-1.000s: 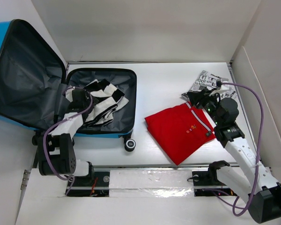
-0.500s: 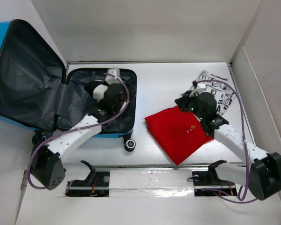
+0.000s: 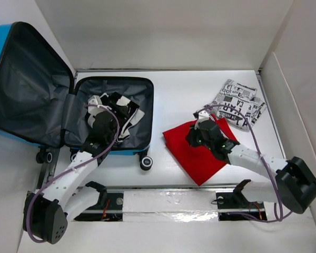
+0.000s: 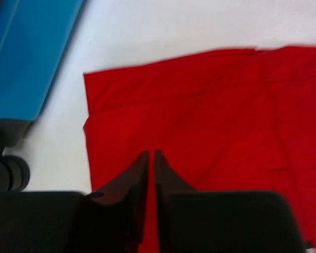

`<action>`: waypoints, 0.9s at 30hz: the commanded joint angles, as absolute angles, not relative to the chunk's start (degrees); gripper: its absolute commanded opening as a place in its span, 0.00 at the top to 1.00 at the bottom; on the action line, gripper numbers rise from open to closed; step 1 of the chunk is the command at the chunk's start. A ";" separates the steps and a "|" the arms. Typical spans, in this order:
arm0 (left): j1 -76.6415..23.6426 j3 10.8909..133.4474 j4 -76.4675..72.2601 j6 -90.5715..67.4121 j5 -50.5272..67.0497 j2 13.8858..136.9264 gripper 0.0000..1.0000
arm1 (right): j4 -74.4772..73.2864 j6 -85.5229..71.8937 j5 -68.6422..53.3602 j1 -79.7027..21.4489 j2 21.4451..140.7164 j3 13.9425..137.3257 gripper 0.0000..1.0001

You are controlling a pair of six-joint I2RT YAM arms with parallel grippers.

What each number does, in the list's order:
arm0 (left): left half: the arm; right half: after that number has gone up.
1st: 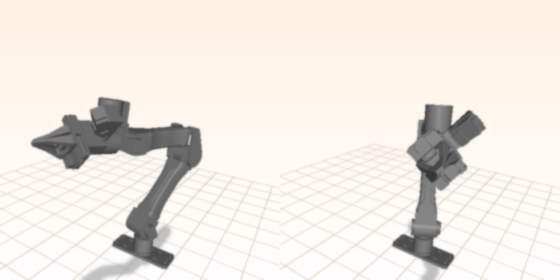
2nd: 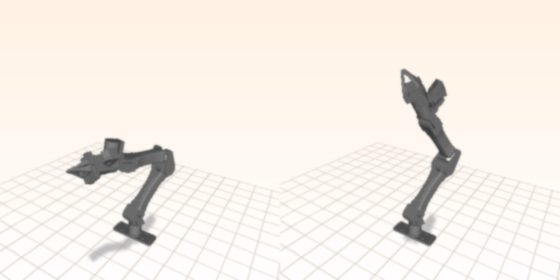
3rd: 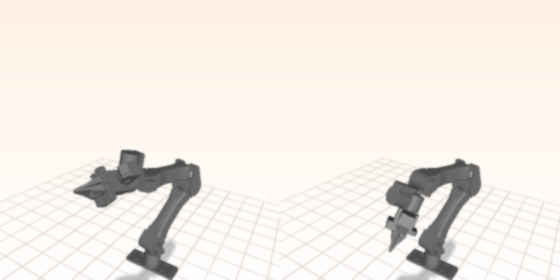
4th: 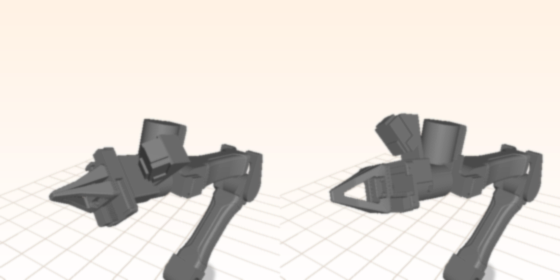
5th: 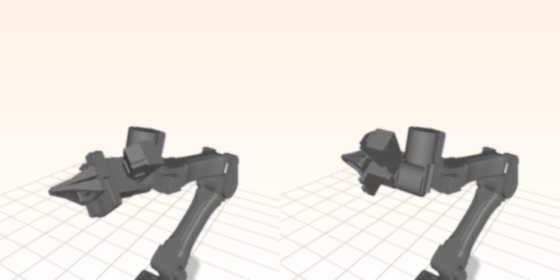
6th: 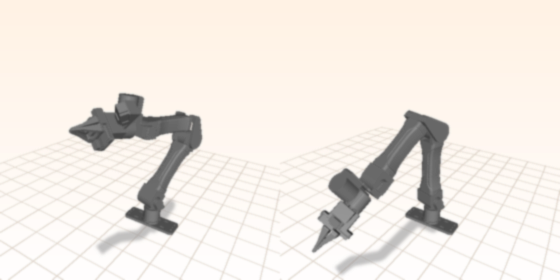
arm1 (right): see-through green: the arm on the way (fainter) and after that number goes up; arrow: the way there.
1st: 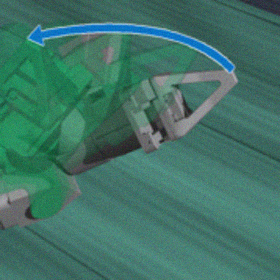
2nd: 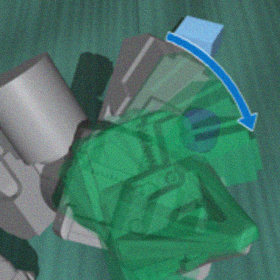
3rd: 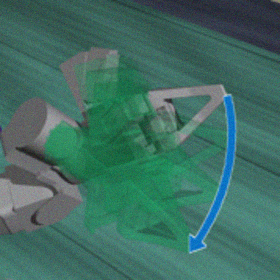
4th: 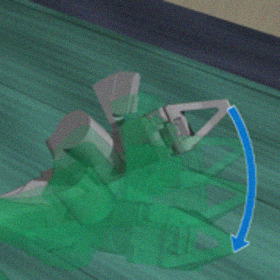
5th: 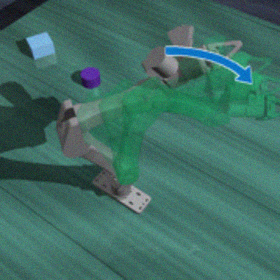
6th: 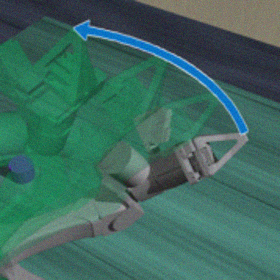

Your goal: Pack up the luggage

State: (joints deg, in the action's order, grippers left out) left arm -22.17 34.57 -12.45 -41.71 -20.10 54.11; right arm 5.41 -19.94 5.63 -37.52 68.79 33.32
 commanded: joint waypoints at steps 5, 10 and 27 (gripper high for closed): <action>-31.89 39.80 -20.48 -37.89 -12.05 56.94 0.48 | 6.58 -23.46 5.19 -40.87 80.66 34.10 0.59; -45.33 46.83 -18.12 -33.32 -17.81 63.18 0.50 | 10.37 -24.87 2.11 -39.47 95.34 45.33 0.55; -53.00 42.62 -14.25 -36.39 -19.17 72.49 0.50 | 15.02 -23.56 3.35 -25.59 90.73 39.24 0.60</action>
